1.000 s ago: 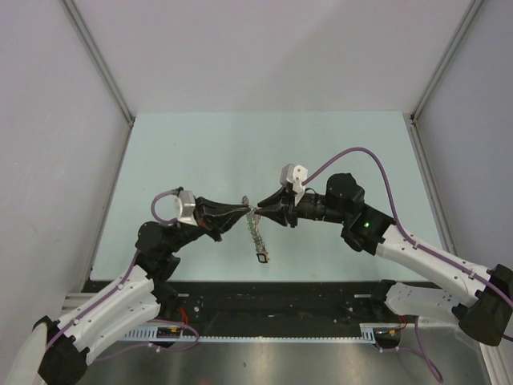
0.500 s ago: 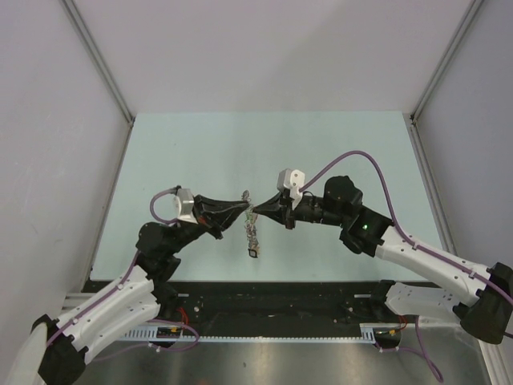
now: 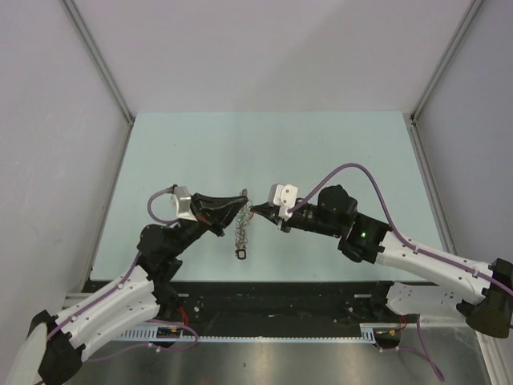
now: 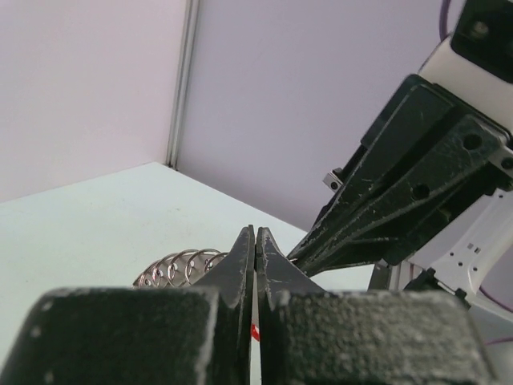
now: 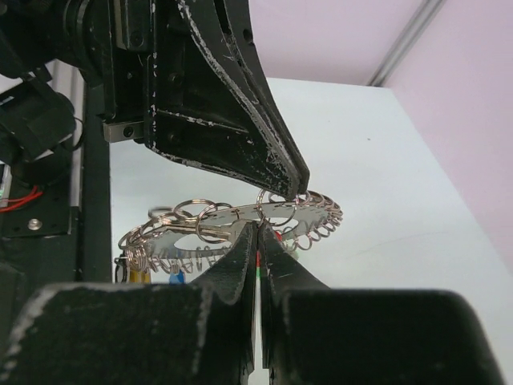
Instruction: Put the keys on the keyring
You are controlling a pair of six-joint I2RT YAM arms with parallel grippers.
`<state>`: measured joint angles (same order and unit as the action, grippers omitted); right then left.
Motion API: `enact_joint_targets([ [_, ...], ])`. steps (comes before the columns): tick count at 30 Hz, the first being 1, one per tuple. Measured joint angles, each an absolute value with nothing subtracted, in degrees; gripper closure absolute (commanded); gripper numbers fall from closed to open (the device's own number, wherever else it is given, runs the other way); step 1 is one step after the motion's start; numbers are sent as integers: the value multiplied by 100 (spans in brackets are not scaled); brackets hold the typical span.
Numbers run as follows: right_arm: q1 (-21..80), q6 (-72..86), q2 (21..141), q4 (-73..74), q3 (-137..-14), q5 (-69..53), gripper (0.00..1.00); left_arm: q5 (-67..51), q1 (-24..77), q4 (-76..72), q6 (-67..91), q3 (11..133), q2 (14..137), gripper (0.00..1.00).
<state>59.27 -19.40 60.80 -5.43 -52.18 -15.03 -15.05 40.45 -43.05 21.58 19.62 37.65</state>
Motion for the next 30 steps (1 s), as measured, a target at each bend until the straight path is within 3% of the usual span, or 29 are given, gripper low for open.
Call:
enact_joint_targets([
  [10, 6211, -2585, 6235, -451, -5286, -768, 100, -882, 4165, -4939, 2598, 1586, 3835, 96],
  [16, 6252, -2891, 6237, -12, -5286, -497, 100, -423, 4150, -5256, 2810, 1358, 3391, 67],
  [20, 6252, -3135, 6270, 729, -5325, -480, 100, -257, 4145, -5105, 2764, 1378, 2845, 57],
  [25, 6252, -3424, 6272, 1347, -5625, -569, 100, -596, 4121, -3542, 1992, 2126, 2580, 44],
  [30, 6252, -3603, 6265, 1691, -5935, -814, 100, -1564, 4086, -1492, 875, 3529, 2989, 42],
])
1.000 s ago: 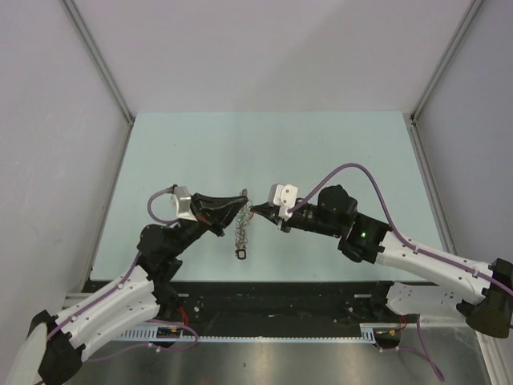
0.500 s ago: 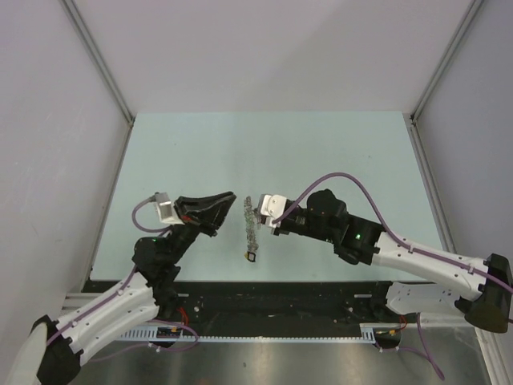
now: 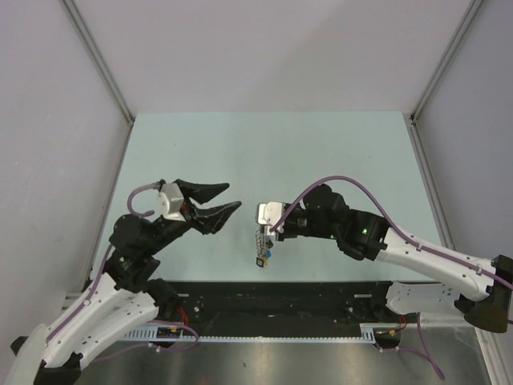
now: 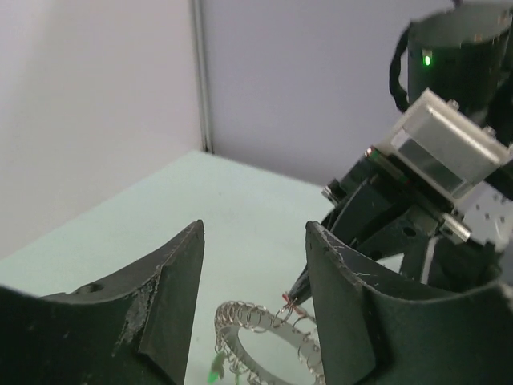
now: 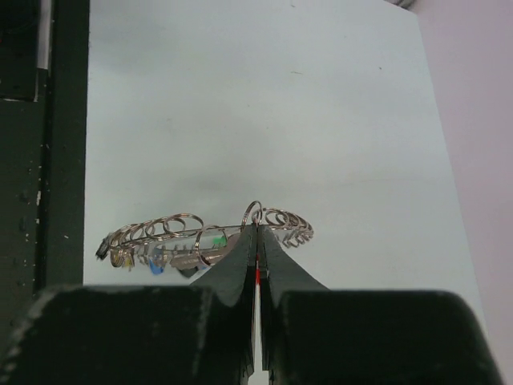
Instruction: Put the keys on the keyring
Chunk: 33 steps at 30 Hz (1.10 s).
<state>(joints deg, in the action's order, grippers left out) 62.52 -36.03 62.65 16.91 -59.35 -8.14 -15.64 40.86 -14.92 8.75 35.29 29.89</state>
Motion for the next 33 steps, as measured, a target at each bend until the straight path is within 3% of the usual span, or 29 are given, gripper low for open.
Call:
enact_joint_targets([
  [6, 6252, -3627, 6152, 2008, -5990, -1168, 100, -2733, 3900, 519, -558, 4388, 3691, 43],
  [13, 6259, -3627, 5961, 2231, -5992, -1424, 100, -4047, 3599, 2095, -1789, 5072, 4801, 57],
  [23, 6289, -3629, 5942, 2290, -5992, -1500, 100, -5146, 3586, 2294, -2001, 5124, 5155, 67],
  [33, 6292, -3627, 5944, 2237, -5992, -1590, 100, -5297, 3662, 2156, -1953, 5124, 5450, 73],
])
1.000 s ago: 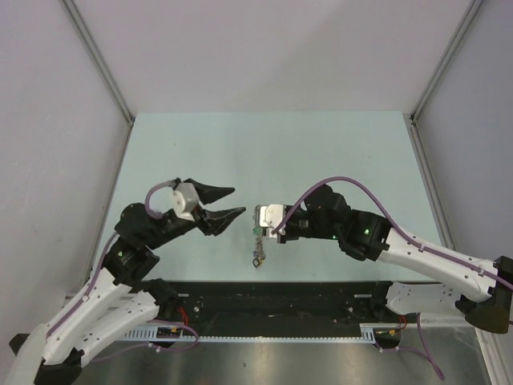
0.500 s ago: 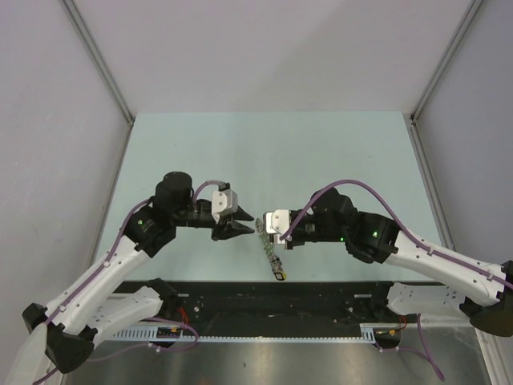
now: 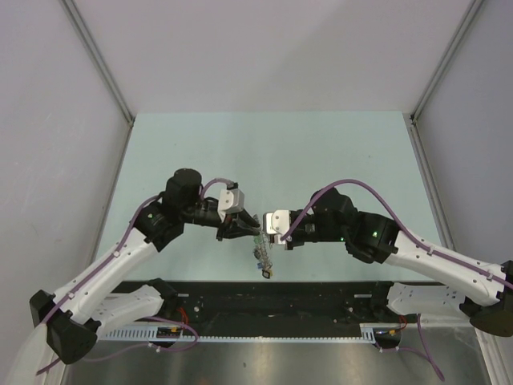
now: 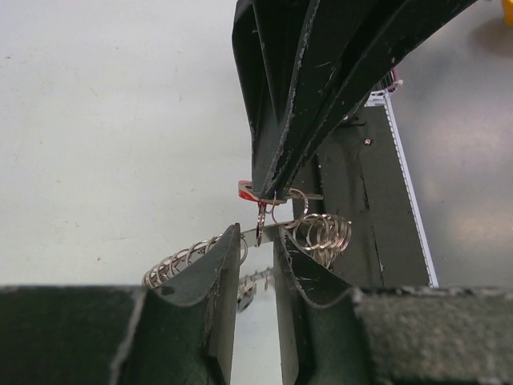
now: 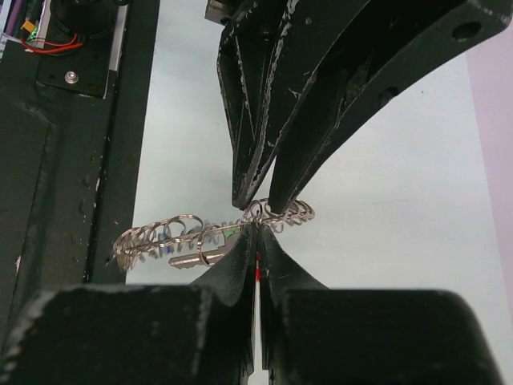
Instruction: Put the keys on the keyring
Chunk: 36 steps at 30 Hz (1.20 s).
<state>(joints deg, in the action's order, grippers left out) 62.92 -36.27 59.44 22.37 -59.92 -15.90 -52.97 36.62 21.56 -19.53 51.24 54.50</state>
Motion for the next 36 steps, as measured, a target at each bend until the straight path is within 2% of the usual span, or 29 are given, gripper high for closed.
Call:
enact_joint_targets([
  [5, 6292, -3627, 5953, 2237, -5992, -1614, 100, -5284, 3774, 2156, -1953, 5124, 5561, 76],
  [7, 6294, -3627, 5957, 2237, -5992, -1621, 100, -5275, 3824, 2158, -1951, 5124, 5588, 80],
  [10, 6294, -3627, 5957, 2237, -5992, -1632, 100, -5273, 3870, 2154, -1931, 5124, 5594, 97],
  [11, 6294, -3623, 5957, 2241, -5992, -1649, 100, -5266, 3879, 2147, -1922, 5124, 5594, 99],
  [21, 6305, -3599, 5922, 2222, -6014, -1367, 100, -4624, 3929, 1415, -1052, 4716, 5135, 100],
  [28, 6329, -3507, 5714, 2021, -5988, -1116, 100, -3616, 3990, -139, 473, 3793, 4206, 100],
  [36, 6313, -3319, 5629, 1623, -5714, -982, 100, -2827, 4016, -1876, 2053, 2797, 3970, 100],
])
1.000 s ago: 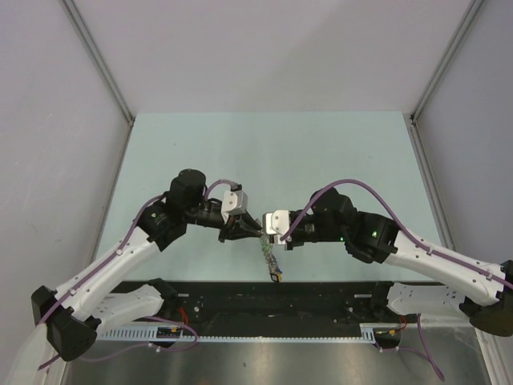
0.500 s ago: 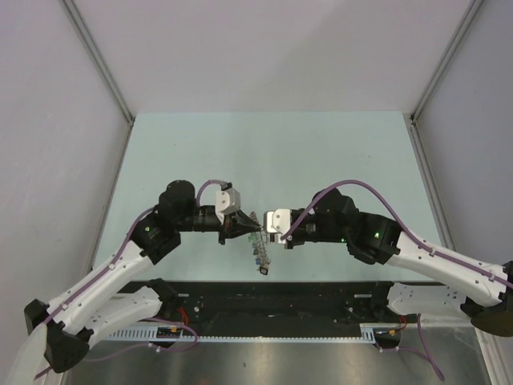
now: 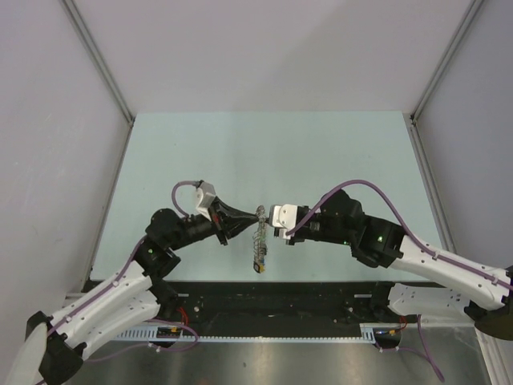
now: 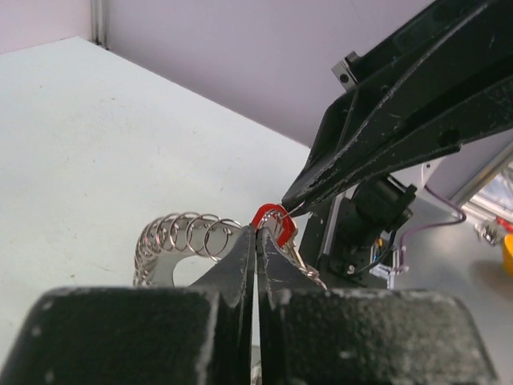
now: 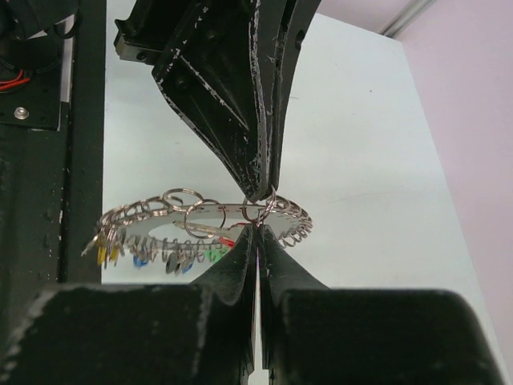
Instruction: Put the keys on the keyring
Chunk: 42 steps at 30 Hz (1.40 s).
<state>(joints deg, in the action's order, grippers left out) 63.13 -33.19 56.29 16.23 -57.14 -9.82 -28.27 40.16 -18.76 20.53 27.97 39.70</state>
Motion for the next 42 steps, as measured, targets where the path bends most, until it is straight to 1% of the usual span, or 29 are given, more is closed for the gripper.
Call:
enact_joint_targets([
  [6, 6316, -3157, 5631, 1015, -5376, -952, 100, -2331, 4036, -2547, 2727, 2263, 3671, 100],
  [8, 6313, -3131, 5660, 825, -5315, -954, 100, -2226, 4034, -2620, 2827, 2176, 3559, 86],
  [9, 6313, -3122, 5682, 762, -5306, -956, 100, -2180, 4034, -2624, 2845, 2154, 3509, 78],
  [10, 6316, -3111, 5701, 709, -5299, -974, 100, -2134, 4032, -2609, 2847, 2152, 3465, 66],
  [11, 6316, -3109, 5712, 698, -5293, -991, 100, -2084, 4025, -2576, 2788, 2154, 3420, 61],
  [13, 6313, -3116, 5717, 718, -5280, -1007, 100, -1977, 3994, -2252, 2580, 2244, 3304, 54],
  [18, 6267, -3208, 5717, 1028, -5280, -1170, 100, -1942, 3957, -819, 1472, 3175, 3258, 48],
  [19, 6246, -3236, 5717, 1087, -5284, -1216, 100, -1997, 3957, -517, 1201, 3415, 3286, 45],
  [20, 6219, -3271, 5719, 1138, -5286, -1260, 100, -2073, 3957, -239, 910, 3636, 3358, 44],
  [24, 6156, -3365, 5752, 1282, -5312, -1404, 100, -2585, 3946, 729, -154, 4423, 3763, 43],
  [29, 6149, -3459, 5765, 1365, -5371, -1529, 100, -3242, 3946, 1712, -1284, 4825, 4491, 48],
  [30, 6149, -3468, 5765, 1380, -5387, -1546, 100, -3334, 3946, 1835, -1417, 4825, 4591, 51],
  [35, 6149, -3485, 5765, 1411, -5439, -1603, 100, -3673, 3946, 2392, -1935, 4956, 5017, 54],
  [40, 6149, -3503, 5771, 1472, -5459, -1660, 100, -3920, 3968, 2473, -2115, 5113, 5203, 56],
  [42, 6149, -3505, 5780, 1476, -5463, -1686, 100, -3962, 3988, 2467, -2143, 5122, 5216, 59],
])
